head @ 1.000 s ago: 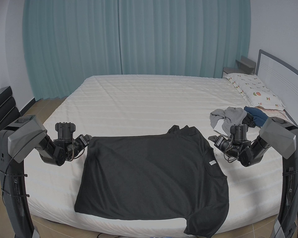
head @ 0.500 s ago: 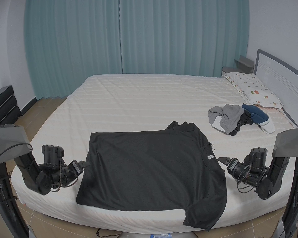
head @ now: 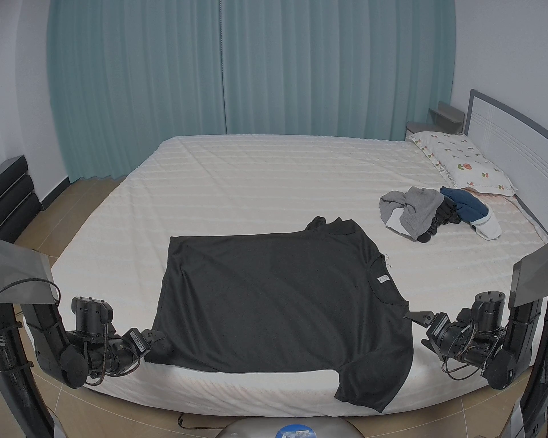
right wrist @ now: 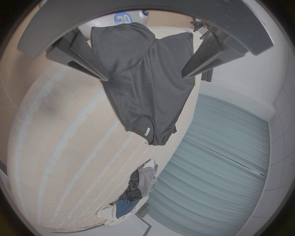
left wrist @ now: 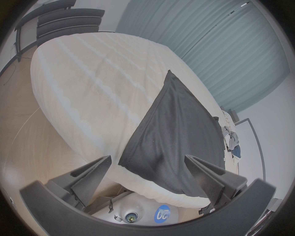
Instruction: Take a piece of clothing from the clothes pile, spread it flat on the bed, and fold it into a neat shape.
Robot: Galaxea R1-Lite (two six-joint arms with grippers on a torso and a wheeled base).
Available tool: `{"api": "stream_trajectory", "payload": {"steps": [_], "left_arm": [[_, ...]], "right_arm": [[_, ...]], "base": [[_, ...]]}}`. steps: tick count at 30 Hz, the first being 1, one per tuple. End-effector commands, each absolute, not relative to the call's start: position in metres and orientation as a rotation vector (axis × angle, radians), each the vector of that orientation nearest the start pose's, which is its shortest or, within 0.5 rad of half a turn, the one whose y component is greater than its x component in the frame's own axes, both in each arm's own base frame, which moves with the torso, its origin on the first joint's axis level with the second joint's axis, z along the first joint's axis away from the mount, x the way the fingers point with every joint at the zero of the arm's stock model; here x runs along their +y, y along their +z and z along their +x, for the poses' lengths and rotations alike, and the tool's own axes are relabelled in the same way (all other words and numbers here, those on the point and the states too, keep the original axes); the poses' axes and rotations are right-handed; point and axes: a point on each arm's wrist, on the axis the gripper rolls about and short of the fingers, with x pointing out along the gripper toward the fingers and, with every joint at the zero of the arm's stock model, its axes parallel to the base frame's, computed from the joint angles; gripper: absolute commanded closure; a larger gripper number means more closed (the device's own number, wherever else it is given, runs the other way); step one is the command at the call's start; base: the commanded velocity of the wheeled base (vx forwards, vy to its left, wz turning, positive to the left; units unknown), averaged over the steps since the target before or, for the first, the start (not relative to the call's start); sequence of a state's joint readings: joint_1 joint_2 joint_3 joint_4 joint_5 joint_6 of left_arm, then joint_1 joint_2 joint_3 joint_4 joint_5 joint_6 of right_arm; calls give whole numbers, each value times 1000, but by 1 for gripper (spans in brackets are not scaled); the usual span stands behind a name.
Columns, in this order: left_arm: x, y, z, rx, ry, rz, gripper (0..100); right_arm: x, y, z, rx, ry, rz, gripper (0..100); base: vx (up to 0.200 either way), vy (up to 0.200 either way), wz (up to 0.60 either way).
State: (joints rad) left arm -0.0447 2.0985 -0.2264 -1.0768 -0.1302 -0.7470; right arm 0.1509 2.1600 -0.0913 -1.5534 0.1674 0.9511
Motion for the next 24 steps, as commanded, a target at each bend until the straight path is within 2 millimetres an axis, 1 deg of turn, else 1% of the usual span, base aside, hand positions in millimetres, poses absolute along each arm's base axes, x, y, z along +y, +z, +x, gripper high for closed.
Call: {"api": "stream_trajectory", "payload": {"steps": [1, 12, 13, 18, 24], "left_arm": [[-14, -17, 243, 874, 161, -735, 0], [-16, -24, 249, 876, 175, -732, 0], [-18, -25, 250, 879, 173, -726, 100], [-26, -34, 251, 883, 229, -661, 100], [-28, -34, 248, 887, 240, -643, 100]], "right_arm": [[40, 9, 235, 625, 44, 927, 0], [40, 9, 235, 625, 44, 927, 0], [40, 9, 235, 627, 43, 927, 0], [39, 8, 235, 628, 39, 928, 0], [38, 7, 235, 629, 33, 929, 0]], "base": [[0, 0, 0], [0, 0, 0], [0, 0, 0], [0, 0, 0], [0, 0, 0]]}}
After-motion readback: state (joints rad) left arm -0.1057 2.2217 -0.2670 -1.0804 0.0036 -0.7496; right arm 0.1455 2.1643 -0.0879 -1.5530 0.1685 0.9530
